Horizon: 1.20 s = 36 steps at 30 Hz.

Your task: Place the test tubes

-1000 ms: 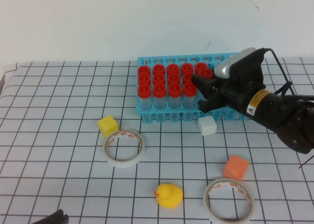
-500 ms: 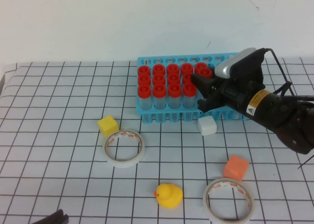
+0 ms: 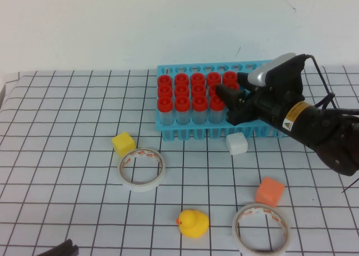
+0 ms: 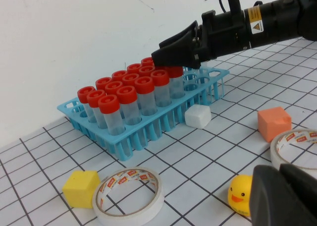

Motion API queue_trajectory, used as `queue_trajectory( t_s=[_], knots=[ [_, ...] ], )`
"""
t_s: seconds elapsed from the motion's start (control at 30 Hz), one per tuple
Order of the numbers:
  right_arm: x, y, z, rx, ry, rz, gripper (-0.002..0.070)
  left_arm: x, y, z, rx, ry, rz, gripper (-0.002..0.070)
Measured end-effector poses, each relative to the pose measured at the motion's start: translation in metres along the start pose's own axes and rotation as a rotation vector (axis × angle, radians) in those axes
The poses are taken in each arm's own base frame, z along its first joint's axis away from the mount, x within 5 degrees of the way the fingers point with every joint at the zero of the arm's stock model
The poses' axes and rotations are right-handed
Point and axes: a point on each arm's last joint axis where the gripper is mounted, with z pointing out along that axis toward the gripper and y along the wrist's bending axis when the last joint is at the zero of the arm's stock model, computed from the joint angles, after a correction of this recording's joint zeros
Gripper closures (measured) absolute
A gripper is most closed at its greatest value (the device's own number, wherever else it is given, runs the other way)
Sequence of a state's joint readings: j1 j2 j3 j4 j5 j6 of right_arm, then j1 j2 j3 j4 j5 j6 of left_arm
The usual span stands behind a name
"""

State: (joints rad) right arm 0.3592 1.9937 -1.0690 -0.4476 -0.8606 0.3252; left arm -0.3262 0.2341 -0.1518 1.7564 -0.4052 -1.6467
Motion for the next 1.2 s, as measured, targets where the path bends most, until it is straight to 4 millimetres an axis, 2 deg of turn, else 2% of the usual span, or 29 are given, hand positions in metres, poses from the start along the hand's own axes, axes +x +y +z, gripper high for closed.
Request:
queue_trajectory(
  t_s=[0.07, 0.13, 0.2, 0.27, 0.33, 0.43, 0.53, 0.73, 0.87, 1.07, 1.17, 1.2],
  knots=[
    [-0.008, 0.002, -0.005, 0.0, -0.015, 0.022, 0.0222, 0.0, 0.0, 0.0, 0.0, 0.0, 0.0, 0.0676],
    [-0.02, 0.005, -0.014, -0.002, -0.034, 0.037, 0.0283, 0.0, 0.0, 0.0, 0.0, 0.0, 0.0, 0.0676],
    [-0.038, 0.011, -0.027, -0.026, -0.061, 0.02, 0.039, 0.0, 0.0, 0.0, 0.0, 0.0, 0.0, 0.0676],
    [-0.06, 0.022, -0.048, -0.064, -0.097, -0.026, 0.0538, 0.0, 0.0, 0.0, 0.0, 0.0, 0.0, 0.0676],
    [-0.079, 0.033, -0.07, -0.108, -0.128, -0.074, 0.0611, 0.0, 0.0, 0.0, 0.0, 0.0, 0.0, 0.0676],
    [-0.102, 0.051, -0.109, -0.164, -0.176, -0.12, 0.0654, 0.0, 0.0, 0.0, 0.0, 0.0, -0.003, 0.0676],
    [-0.112, 0.06, -0.143, -0.144, -0.161, -0.133, 0.0668, 0.0, 0.0, 0.0, 0.0, 0.0, -0.003, 0.0676],
    [-0.113, 0.064, -0.21, 0.044, -0.043, -0.197, 0.0671, 0.0, 0.0, 0.0, 0.0, 0.0, -0.003, 0.0676],
    [-0.103, 0.068, -0.252, 0.143, -0.018, -0.166, 0.0672, 0.0, 0.0, 0.0, 0.0, 0.0, -0.003, 0.0676],
    [-0.075, 0.077, -0.291, 0.172, -0.043, -0.115, 0.0674, 0.0, 0.0, 0.0, 0.0, 0.0, -0.003, 0.0676],
    [-0.071, 0.081, -0.31, 0.197, -0.088, -0.138, 0.0675, 0.0, 0.0, 0.0, 0.0, 0.0, -0.003, 0.0676],
    [-0.07, 0.082, -0.322, 0.227, -0.11, -0.171, 0.0675, 0.0, 0.0, 0.0, 0.0, 0.0, -0.003, 0.0676]
  ],
)
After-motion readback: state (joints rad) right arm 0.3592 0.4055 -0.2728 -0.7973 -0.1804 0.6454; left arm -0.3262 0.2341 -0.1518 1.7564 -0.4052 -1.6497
